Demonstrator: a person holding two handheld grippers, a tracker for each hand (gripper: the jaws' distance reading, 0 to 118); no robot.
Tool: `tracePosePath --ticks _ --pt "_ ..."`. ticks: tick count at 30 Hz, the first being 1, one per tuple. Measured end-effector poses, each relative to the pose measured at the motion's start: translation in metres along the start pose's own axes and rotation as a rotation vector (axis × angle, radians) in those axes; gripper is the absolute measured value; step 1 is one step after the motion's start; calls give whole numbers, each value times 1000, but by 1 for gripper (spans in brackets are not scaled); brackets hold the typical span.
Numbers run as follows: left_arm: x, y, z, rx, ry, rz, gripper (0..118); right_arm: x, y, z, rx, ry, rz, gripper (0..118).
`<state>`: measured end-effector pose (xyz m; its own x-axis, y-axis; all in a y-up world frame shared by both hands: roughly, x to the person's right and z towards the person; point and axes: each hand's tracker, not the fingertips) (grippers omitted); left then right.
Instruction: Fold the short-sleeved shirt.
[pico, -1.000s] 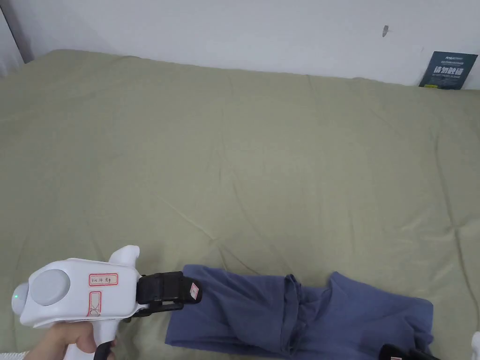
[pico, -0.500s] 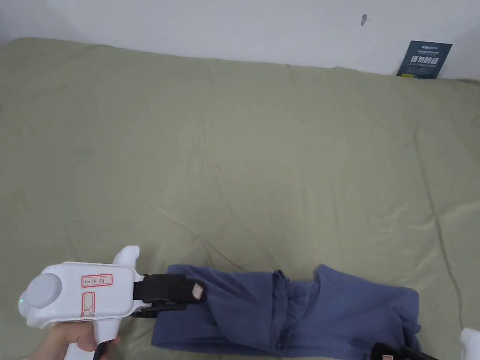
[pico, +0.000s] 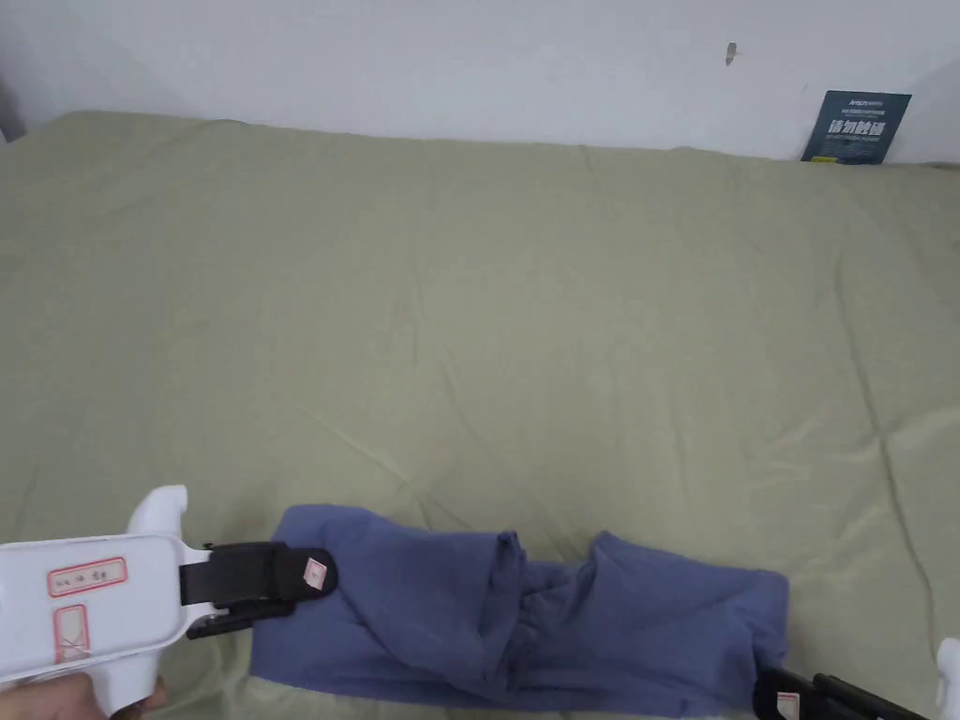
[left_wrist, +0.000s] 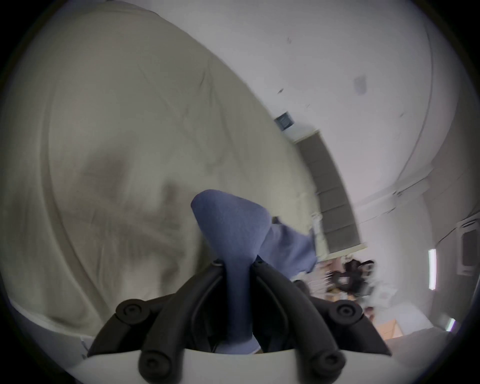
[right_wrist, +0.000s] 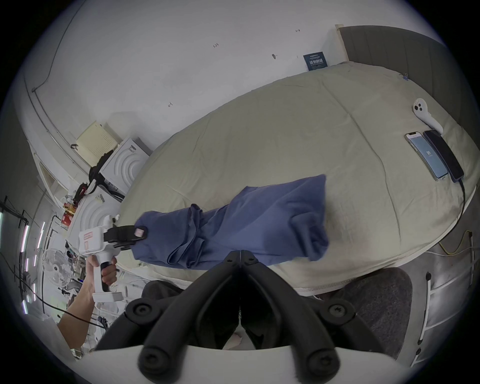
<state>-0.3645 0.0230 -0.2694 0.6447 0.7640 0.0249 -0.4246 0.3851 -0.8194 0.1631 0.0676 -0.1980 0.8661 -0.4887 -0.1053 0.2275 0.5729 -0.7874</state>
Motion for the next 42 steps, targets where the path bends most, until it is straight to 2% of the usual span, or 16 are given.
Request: tracePosePath --ticks 1,5,7,8,9,12,16,17,23,32,33,35,36,37,39,42 --pt "4 3 12 15 24 -45 9 1 1 0 2 2 -6 0" --pt "8 18 51 56 173 -23 9 2 1 1 11 11 -5 0" --pt "19 20 62 57 215 -57 9 4 -1 2 13 23 -11 0" --pt "34 17 61 66 242 -79 9 5 -1 2 13 26 -13 0" --pt "44 14 60 45 233 -25 9 5 -2 3 12 28 -14 0" --pt "70 11 48 20 305 -93 9 6 -5 7 15 30 -15 0" --pt "118 1 22 3 401 -215 9 9 -8 17 29 35 -15 0" --pt "129 -1 15 -5 439 -206 9 10 -9 20 32 33 -13 0" --pt "190 -19 -41 -70 438 -290 9 23 -11 34 52 34 -15 0" --pt "218 -53 -176 -234 551 -501 10 46 -21 44 58 29 -75 0" --pt "217 -59 -190 -230 544 -486 16 47 -22 45 55 25 -81 0" --pt "209 -63 -208 -248 453 -455 105 48 -24 46 52 18 -89 0" --pt "204 -64 -217 -297 410 -398 118 49 -24 46 50 12 -95 0" --pt "202 -64 -221 -239 402 -404 113 49 -24 46 48 10 -99 0" --pt "192 -67 -226 -275 408 -382 113 50 -25 47 47 10 -106 0" --pt "191 -50 -194 -250 380 -345 113 49 -23 45 45 11 -106 0"
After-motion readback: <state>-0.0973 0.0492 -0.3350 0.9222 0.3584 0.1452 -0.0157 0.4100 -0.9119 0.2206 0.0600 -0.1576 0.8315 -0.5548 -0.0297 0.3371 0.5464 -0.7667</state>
